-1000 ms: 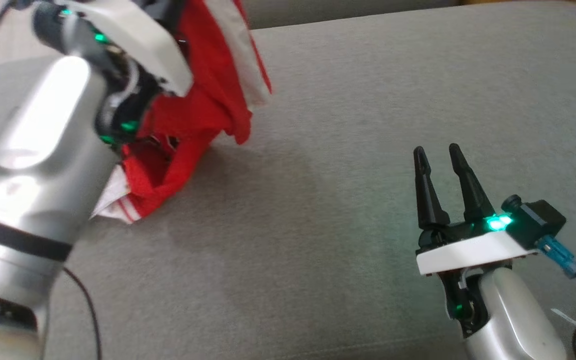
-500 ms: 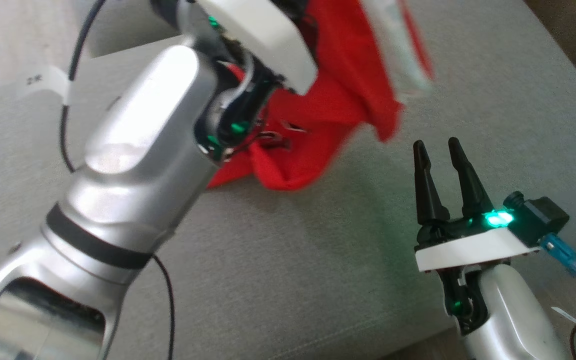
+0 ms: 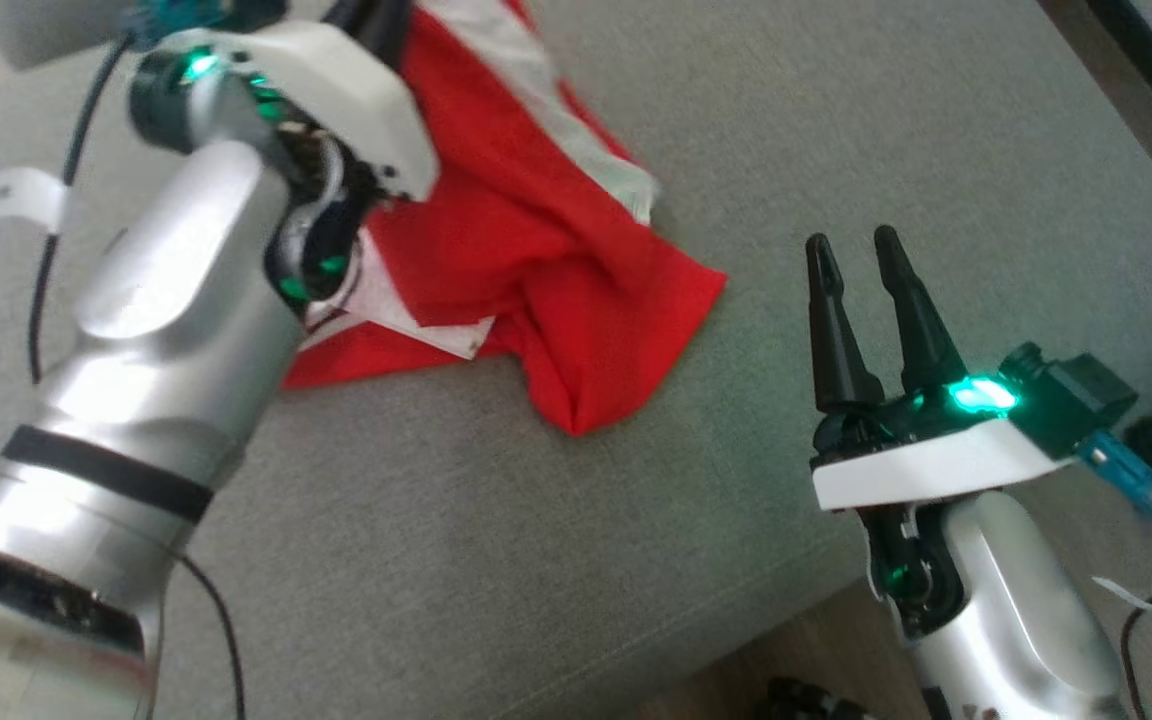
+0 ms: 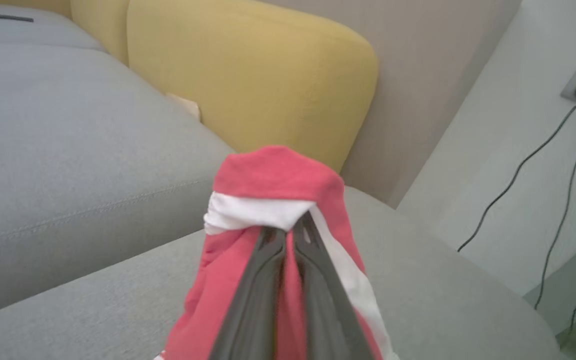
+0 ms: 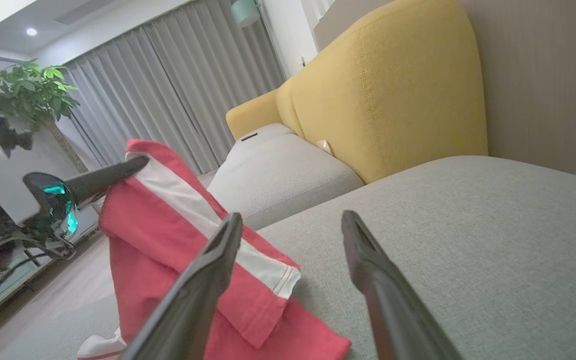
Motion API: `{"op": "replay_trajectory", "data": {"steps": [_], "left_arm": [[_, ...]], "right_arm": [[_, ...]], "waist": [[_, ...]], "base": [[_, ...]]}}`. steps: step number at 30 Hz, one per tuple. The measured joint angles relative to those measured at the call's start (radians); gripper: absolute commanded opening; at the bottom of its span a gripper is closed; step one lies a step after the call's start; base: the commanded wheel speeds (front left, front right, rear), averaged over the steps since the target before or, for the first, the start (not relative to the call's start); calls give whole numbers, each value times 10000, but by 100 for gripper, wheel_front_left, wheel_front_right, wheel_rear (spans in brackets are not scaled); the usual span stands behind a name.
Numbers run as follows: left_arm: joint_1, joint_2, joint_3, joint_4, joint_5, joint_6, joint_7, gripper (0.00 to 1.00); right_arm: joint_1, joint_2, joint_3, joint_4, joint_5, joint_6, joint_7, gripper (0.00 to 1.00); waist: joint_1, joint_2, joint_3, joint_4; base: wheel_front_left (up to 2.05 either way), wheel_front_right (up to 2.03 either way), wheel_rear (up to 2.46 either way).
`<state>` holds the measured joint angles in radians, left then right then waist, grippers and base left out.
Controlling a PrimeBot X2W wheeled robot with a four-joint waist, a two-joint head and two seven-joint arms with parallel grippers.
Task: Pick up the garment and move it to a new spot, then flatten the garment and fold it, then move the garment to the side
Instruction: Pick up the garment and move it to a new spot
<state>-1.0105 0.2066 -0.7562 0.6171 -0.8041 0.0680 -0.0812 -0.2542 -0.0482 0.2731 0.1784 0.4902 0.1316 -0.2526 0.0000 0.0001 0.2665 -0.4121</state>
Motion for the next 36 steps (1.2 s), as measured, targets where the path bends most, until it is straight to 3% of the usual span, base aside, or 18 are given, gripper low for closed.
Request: {"op": "replay_trajectory", "data": {"steps": [1,2,10,15,21,25,30,36], "left_arm": [[-48,23,25,366,17,-90,-155,34],[-103,19,56,708,36,-163,-355,100],[-1010,-17,138,2514,391,-790,-1384,100],[-1079,-8,286,2545,449,-1306,-1657,100],[-541,52,267,1871,591,-1578,-1684,100],[387,343,610,840,784,-1517,-1684,100],[2475,1012,1806,-1463,1304,-732,-1753,100],[5810,865,2872,-3287,1664,-215,-1753,100]], "right_arm": [[-55,0,33,-13,48,-2,0,100],[-92,0,52,-35,63,-2,0,100],[-237,2,27,-36,96,0,0,100],[-227,2,-301,27,-219,-2,-2,100],[-192,0,-811,159,-742,-2,-27,100],[-174,4,-970,169,-963,0,-27,100],[403,4,-1333,82,-1216,0,-27,100],[1015,4,-1526,-52,-1325,0,-27,100]], "waist": [[1,0,108,-60],[1,0,207,-107],[1,0,540,161],[1,0,399,820],[0,0,27,1852],[0,0,-329,2497],[0,0,-979,3302],[-1,0,-1634,3791]], "base": [[0,0,0],[0,0,0],[0,0,0],[0,0,0],[0,0,0],[0,0,0],[0,0,0],[0,0,0]]}}
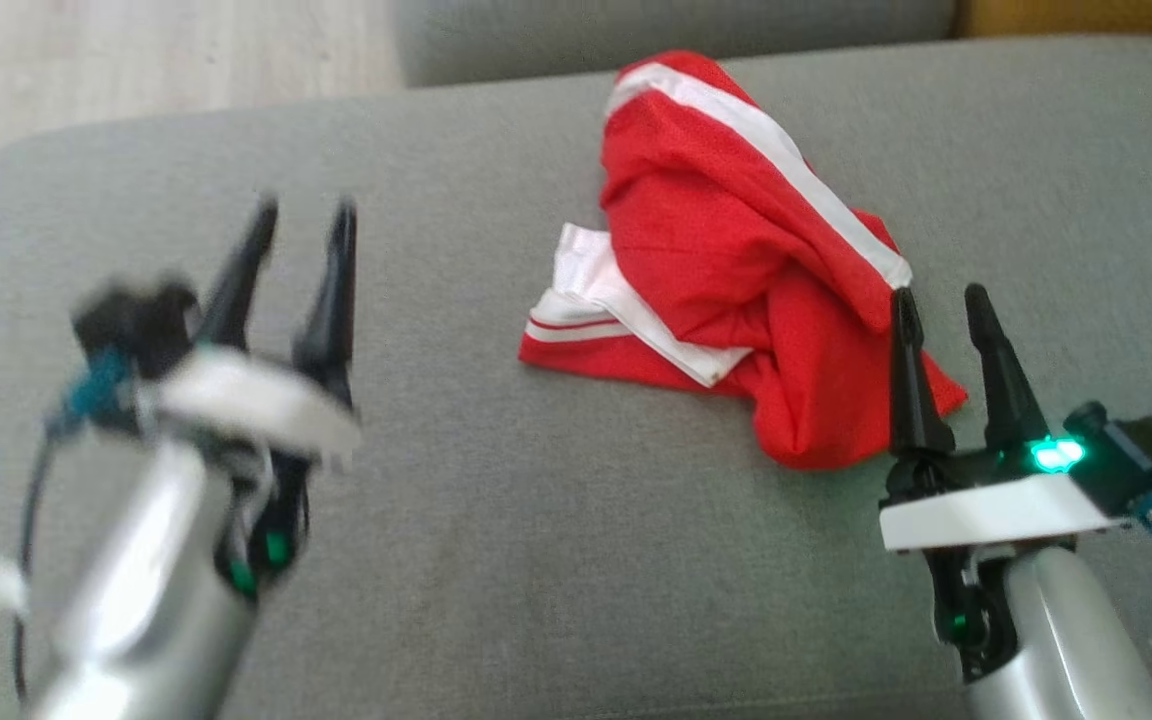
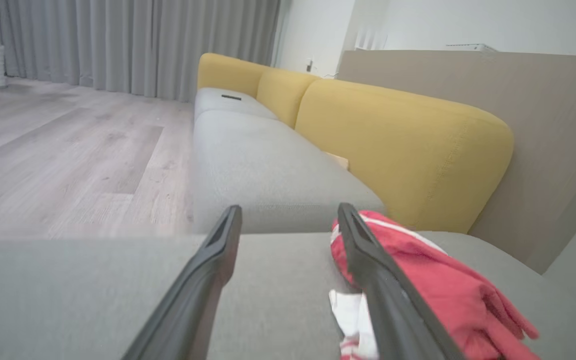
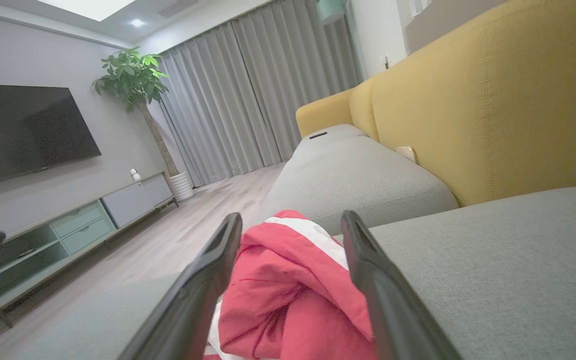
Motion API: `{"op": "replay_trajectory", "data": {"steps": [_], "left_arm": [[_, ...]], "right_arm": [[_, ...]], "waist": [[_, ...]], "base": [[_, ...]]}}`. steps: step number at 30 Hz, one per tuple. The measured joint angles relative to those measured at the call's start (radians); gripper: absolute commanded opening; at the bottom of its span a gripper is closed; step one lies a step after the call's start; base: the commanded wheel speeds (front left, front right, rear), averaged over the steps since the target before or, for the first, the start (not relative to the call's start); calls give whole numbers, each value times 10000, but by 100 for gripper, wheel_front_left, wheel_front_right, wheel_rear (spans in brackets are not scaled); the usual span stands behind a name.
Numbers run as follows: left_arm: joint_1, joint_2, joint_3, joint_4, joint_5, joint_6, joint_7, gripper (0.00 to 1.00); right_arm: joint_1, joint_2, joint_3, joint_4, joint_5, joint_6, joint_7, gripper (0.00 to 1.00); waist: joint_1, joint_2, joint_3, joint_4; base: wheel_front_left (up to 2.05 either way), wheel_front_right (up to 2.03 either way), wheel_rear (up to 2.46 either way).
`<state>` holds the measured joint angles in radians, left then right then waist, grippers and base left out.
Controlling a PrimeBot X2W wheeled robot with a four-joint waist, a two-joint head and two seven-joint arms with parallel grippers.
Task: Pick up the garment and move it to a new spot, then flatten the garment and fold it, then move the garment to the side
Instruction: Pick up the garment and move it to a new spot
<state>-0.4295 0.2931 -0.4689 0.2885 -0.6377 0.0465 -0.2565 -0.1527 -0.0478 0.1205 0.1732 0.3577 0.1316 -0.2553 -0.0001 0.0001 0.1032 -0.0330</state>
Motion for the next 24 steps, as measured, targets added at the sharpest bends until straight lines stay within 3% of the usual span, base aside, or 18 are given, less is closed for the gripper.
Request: {"op": "replay_trajectory", "data": {"steps": [9,14,24], "left_arm": [[2649,-1212,1438,-1183,1929,54,0,100],[3127,-1835,2251,-1390,2823,-393,0,100],[3286,-2307,2936,-1285,3568,-1035,0,100]], "right_arm": [[605,4,-75,-178,-174,0,0,100],[639,4,-94,-194,-174,0,0,100],[639,6,-50,-201,-174,0,0,100]], "waist": [[0,0,-415,85],[0,0,-490,-22],[0,0,-507,-169]], "base": [[0,0,0],[0,0,0],[0,0,0]]}}
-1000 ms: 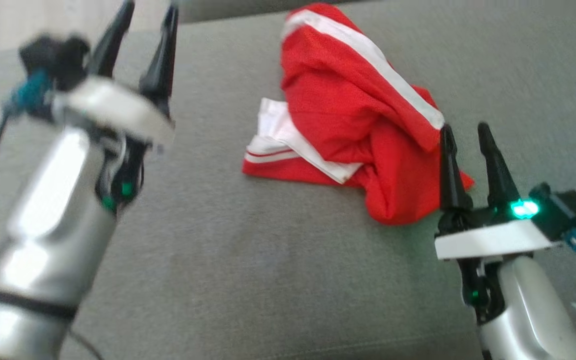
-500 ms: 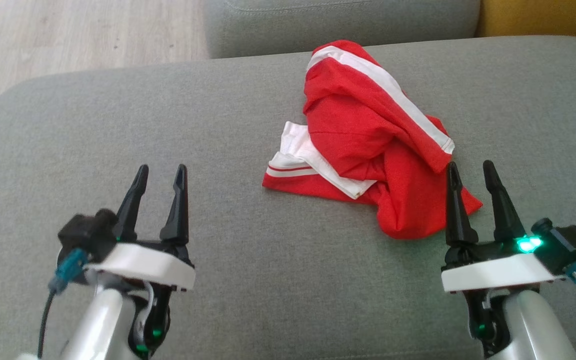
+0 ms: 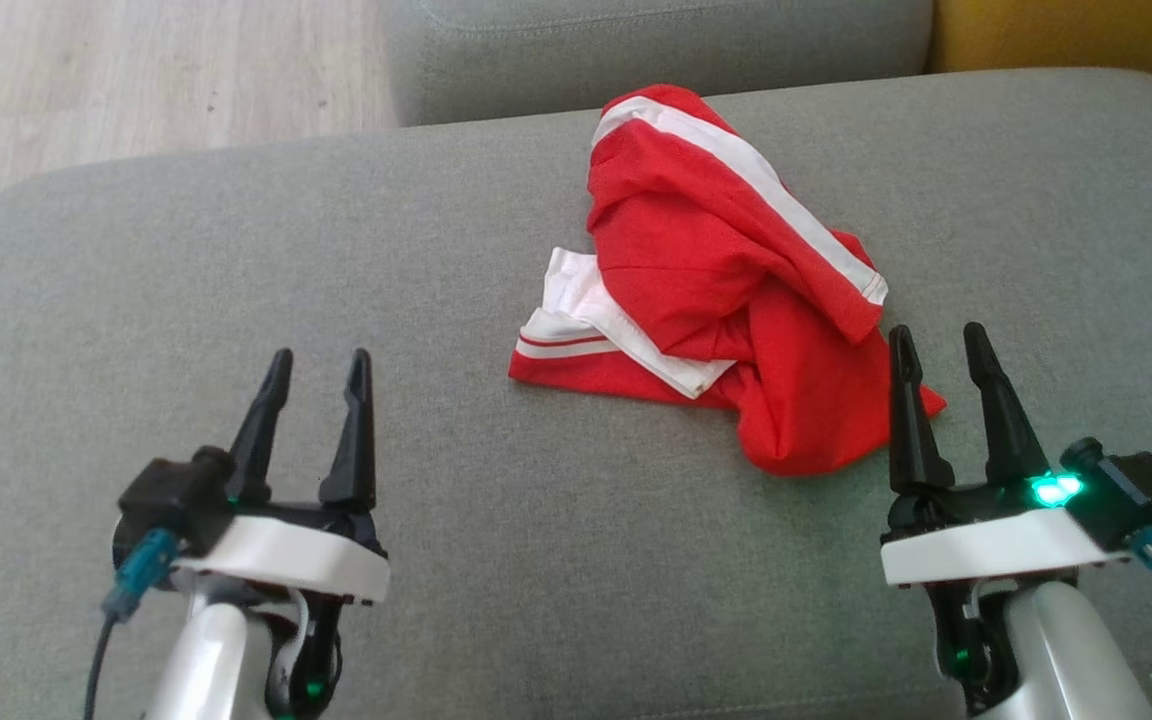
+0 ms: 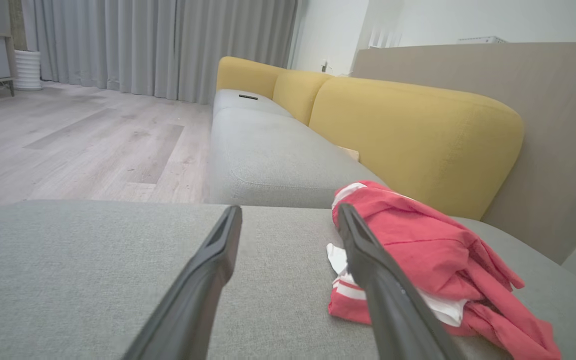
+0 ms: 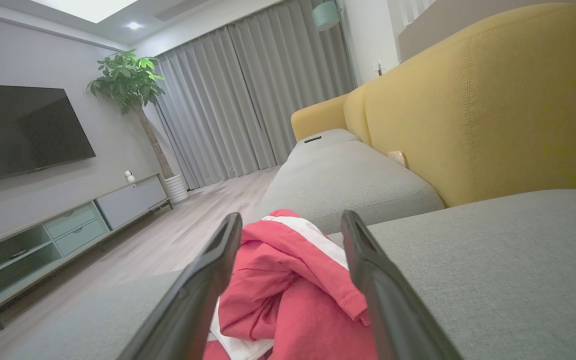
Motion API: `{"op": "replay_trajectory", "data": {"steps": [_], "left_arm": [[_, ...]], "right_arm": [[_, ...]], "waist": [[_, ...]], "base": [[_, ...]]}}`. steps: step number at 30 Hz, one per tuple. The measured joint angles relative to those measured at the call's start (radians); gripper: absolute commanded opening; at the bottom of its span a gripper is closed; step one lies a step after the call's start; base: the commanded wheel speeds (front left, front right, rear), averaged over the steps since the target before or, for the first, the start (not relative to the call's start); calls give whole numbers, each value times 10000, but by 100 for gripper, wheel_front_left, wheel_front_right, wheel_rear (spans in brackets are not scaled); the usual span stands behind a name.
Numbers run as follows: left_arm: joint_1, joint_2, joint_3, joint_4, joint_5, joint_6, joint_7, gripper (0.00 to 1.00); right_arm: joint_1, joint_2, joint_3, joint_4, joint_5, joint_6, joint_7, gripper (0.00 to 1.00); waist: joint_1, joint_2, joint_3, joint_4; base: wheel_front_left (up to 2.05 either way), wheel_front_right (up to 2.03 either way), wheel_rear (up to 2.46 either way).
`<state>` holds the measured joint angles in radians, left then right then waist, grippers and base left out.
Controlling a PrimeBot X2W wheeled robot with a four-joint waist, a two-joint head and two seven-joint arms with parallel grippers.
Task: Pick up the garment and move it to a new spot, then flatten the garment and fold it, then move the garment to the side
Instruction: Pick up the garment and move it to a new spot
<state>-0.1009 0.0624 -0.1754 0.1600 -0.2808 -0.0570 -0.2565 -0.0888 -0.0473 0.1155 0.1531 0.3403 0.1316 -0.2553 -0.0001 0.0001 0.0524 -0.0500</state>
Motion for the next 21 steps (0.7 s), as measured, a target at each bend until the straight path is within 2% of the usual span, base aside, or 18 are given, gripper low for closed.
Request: {"op": "replay_trajectory", "data": {"steps": [7,13,21], "left_arm": [[-226,-77,-50,1030,247,-148,0,100],[-1495,-134,-639,2587,449,-222,27,100],[-3218,-201,-1266,4729,673,-77,1064,100]], "right_arm": [[-24,0,54,-92,-44,-2,0,100],[-81,0,94,-100,-44,-2,0,100],[-503,2,203,-155,-44,0,0,100]], "waist": [[0,0,392,-109],[0,0,892,-348],[1,0,1629,-753]], "base": [[0,0,0],[0,0,0],[0,0,0]]}}
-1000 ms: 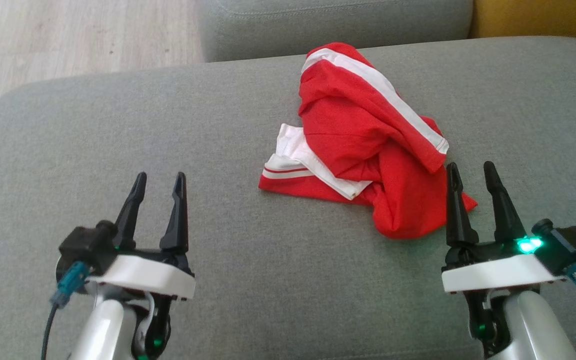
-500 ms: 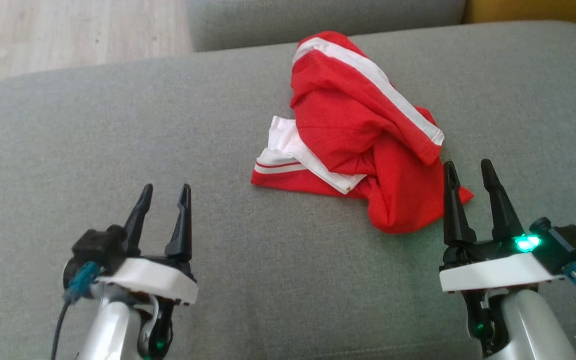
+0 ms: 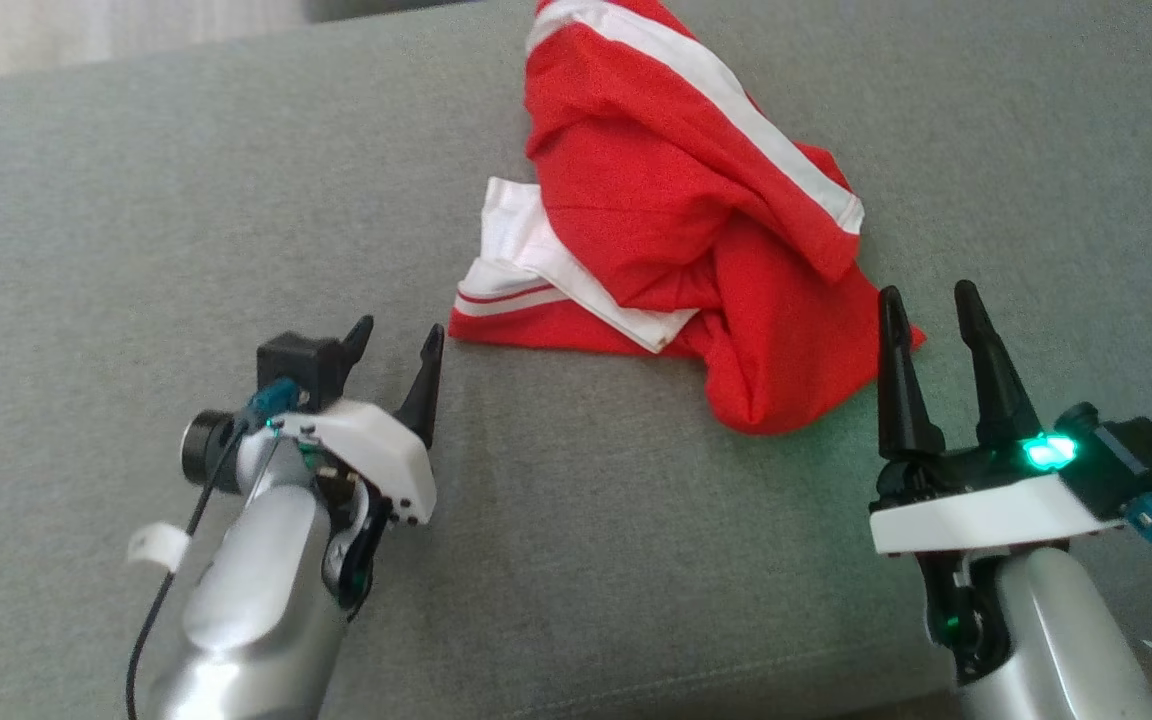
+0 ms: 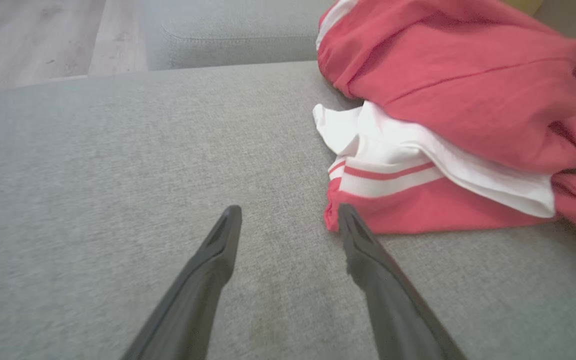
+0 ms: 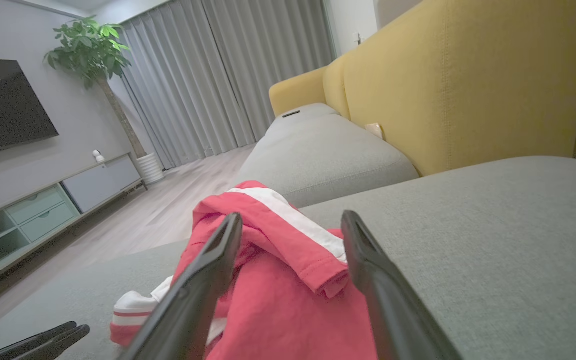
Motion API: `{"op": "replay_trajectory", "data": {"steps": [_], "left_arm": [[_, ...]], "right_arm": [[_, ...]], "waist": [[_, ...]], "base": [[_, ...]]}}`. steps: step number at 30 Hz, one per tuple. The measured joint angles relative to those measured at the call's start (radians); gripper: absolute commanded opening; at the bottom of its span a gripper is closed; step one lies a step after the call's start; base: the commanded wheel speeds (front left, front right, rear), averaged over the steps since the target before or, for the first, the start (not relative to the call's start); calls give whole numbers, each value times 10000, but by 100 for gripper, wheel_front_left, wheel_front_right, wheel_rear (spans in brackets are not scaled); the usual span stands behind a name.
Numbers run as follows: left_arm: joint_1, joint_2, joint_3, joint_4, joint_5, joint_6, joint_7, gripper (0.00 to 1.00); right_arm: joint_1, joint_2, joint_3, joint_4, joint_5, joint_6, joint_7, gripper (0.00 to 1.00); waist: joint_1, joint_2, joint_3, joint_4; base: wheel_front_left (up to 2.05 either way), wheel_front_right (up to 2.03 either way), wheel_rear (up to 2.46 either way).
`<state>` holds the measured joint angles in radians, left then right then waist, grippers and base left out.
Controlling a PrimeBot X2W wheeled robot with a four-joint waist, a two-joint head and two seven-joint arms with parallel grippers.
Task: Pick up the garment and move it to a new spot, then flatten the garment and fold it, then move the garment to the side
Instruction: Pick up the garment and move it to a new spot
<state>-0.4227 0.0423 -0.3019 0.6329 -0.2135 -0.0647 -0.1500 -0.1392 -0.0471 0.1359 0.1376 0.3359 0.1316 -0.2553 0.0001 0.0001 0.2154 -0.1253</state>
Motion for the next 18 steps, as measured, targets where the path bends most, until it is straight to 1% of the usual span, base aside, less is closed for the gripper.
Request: {"op": "replay_trajectory", "data": {"steps": [3,5,9,14,18], "left_arm": [[-508,-10,-136,587,27,-58,88,100],[-827,-4,-345,807,-6,-280,61,100],[-1319,-27,-846,1175,-86,-491,-44,100],[-1623,-31,-1342,1574,-284,-585,-113,100],[-1973,-35,-1557,1933,-443,-587,-98,100]], "right_arm": [[-53,0,67,-2,0,0,0,100],[-101,0,100,0,2,0,0,100],[-198,0,142,0,65,0,0,100],[-213,0,240,2,138,0,0,100],[-369,0,288,2,167,0,0,100]], "waist": [[0,0,234,-193],[0,0,374,-330],[0,0,584,-590],[0,0,742,-880],[-1,0,838,-1076]], "base": [[0,0,0],[0,0,0],[0,0,0],[0,0,0],[0,0,0]]}}
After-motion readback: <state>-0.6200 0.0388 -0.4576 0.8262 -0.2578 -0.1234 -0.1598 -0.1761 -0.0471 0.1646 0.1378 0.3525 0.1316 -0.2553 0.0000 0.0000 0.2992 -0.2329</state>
